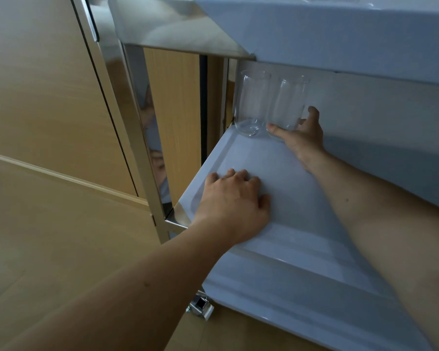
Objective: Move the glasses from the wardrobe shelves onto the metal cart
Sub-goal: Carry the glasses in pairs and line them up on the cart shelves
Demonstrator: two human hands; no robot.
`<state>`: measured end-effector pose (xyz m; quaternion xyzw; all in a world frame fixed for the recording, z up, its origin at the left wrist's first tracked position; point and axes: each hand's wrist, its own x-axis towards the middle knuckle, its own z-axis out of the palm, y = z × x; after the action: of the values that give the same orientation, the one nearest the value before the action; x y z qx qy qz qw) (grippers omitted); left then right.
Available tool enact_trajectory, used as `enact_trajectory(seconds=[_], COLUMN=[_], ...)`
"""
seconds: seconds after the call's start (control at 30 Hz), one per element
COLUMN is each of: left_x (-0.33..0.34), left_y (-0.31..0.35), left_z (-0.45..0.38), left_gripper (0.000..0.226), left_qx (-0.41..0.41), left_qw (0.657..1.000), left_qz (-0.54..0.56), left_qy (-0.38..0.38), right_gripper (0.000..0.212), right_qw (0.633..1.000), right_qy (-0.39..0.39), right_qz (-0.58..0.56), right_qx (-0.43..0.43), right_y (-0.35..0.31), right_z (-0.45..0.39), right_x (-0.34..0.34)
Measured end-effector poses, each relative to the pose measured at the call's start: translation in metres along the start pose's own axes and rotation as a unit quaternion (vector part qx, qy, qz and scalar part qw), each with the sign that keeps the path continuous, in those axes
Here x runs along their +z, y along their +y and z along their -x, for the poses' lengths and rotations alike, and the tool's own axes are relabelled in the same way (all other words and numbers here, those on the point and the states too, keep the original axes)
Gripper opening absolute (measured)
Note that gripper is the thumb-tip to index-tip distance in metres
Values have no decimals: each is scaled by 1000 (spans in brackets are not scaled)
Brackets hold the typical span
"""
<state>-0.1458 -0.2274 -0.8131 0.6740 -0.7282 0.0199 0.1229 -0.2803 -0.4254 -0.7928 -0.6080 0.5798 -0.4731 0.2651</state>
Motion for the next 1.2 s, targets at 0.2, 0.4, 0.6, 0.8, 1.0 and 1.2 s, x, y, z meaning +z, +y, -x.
enact_trajectory(seconds=[0.2,0.4,0.6,0.8,1.0,1.2], left_x=[-2,-5,-14,-32,-78,-182], left_y=[0,2,5,28,67,93], left_z=[0,3,7,35,86,115], left_gripper=[47,48,42,44,51,54], left_qx=[-2,-2,-3,5,36,57], left_qw=[1000,1000,1000,1000,994,981], left_qz=[7,15,17,12,50,44], left_qy=[2,-3,-18,11,-93,-182], right_gripper=[112,99,79,81,76,77], right_qw=[997,979,945,933,918,912], right_qy=[-26,-74,-115,-132,-199,-248], right_qz=[74,190,302,332,339,291], right_qx=[-4,-17,-55,-52,57,148], right_y=[3,3,-3,3,-30,-121], right_z=[31,96,173,231,287,327], right_x=[-25,-70,-125,-164,-196,-252])
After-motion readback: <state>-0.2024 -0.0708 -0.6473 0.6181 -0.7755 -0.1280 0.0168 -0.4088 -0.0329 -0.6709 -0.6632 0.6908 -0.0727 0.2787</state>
